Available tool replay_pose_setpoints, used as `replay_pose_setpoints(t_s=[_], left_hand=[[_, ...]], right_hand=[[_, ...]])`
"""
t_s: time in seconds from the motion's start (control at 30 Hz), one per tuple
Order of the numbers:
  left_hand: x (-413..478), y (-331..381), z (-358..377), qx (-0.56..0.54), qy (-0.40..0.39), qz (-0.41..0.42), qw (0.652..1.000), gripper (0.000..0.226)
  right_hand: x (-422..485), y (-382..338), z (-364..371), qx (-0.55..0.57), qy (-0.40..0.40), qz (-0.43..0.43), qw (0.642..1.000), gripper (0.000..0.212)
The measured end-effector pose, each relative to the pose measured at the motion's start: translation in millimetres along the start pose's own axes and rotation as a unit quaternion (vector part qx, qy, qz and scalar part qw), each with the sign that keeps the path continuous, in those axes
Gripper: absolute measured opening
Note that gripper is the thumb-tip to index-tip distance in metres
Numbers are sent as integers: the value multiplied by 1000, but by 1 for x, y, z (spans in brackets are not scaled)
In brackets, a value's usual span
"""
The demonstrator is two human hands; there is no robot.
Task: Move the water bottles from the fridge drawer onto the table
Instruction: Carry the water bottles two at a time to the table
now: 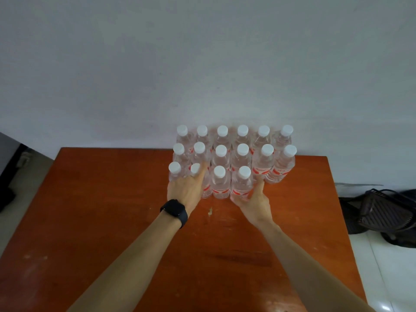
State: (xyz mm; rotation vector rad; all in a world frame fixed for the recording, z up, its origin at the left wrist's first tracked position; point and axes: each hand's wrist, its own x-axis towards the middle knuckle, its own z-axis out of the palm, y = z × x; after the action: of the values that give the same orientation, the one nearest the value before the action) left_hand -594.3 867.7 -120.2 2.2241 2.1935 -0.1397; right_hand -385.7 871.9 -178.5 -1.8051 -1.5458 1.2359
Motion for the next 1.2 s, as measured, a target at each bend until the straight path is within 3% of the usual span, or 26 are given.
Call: replay_pose_setpoints(t_s=[0.1, 0.27, 0.7, 0.9, 1.07, 1.2], left_hand=[[5, -5, -12, 58, -9, 67, 996, 63], [8, -11, -20, 68, -28, 91, 993, 57], [5, -16, -19, 53, -25, 99, 993, 55], [-5, -15, -16, 40, -30, 84, 995, 61], [-21, -13, -15, 22, -20, 74, 997, 70], [-37, -10, -12, 2, -10, 83, 996, 65]], right_hand=[[3, 0, 11, 3, -29, 96, 995, 87], [6, -7, 29, -5, 27, 120, 992, 65], [2, -9, 49, -11, 79, 132, 988, 84], [-1, -2, 45, 11, 42, 123, 992, 98], [-13, 13, 22, -24, 5, 124, 992, 98], [-42, 27, 1, -43, -10, 112, 993, 82]])
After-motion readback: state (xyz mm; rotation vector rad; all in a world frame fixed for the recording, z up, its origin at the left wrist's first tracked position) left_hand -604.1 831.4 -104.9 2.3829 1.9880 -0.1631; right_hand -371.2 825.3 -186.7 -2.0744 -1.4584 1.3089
